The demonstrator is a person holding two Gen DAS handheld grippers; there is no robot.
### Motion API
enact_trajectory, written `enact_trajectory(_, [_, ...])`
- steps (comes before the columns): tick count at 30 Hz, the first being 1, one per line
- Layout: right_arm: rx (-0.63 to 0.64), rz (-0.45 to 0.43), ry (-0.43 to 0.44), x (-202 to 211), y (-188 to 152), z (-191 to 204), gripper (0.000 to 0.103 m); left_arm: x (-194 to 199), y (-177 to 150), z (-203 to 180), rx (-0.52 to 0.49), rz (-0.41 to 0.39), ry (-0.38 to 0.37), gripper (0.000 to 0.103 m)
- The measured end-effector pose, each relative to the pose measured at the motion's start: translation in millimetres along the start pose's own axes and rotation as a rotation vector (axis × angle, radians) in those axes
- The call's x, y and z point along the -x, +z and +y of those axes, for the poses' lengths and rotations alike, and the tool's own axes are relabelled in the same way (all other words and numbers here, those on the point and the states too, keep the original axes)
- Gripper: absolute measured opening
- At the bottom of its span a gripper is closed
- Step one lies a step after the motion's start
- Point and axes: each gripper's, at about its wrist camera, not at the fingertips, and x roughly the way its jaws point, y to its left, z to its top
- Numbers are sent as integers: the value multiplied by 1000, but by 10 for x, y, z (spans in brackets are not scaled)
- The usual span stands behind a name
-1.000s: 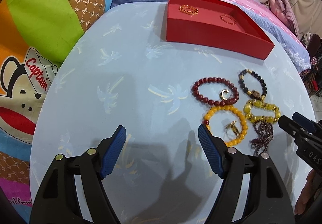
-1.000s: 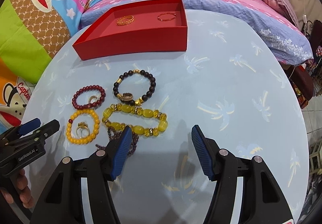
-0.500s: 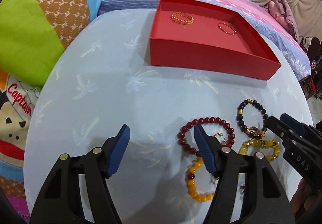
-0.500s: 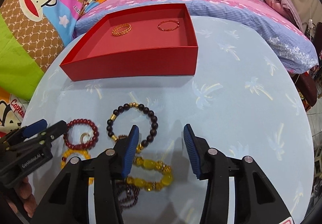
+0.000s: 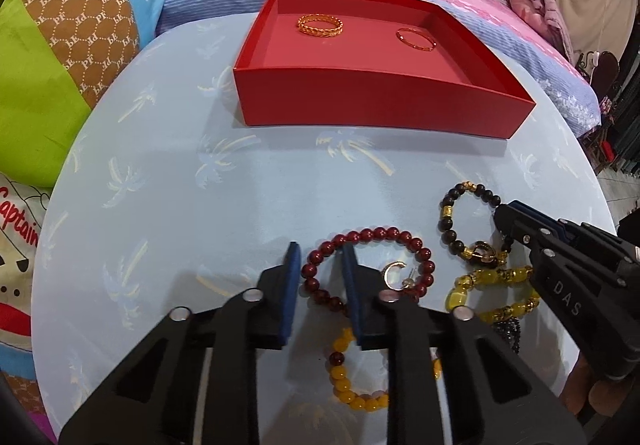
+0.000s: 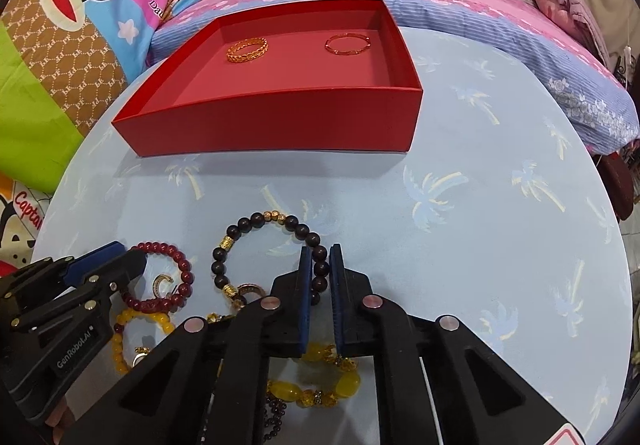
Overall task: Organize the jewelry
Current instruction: 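Grasp the black bead bracelet with the right tool while the left tool grasps the dark red bead bracelet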
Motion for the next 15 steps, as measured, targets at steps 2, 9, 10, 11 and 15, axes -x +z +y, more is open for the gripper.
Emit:
enact_trajectory(2, [-1, 1, 3, 9, -11, 2, 8, 0, -2, -4, -1, 3, -3, 11])
enact_trajectory(9, [-27, -24, 21, 154, -15, -40, 8, 94, -12, -38, 1, 14, -31, 8])
enact_trajectory(10, [-28, -33, 22, 201, -6, -45, 8, 120, -9, -47, 1, 13, -34, 8])
enact_trajectory(11, [-29, -42, 25, 245, 6, -47, 8, 156, -6, -61, 0, 10, -40, 8])
enact_trajectory(15, [-34, -85, 34, 447, 55, -59, 8, 315, 20, -109, -6, -13, -56, 8])
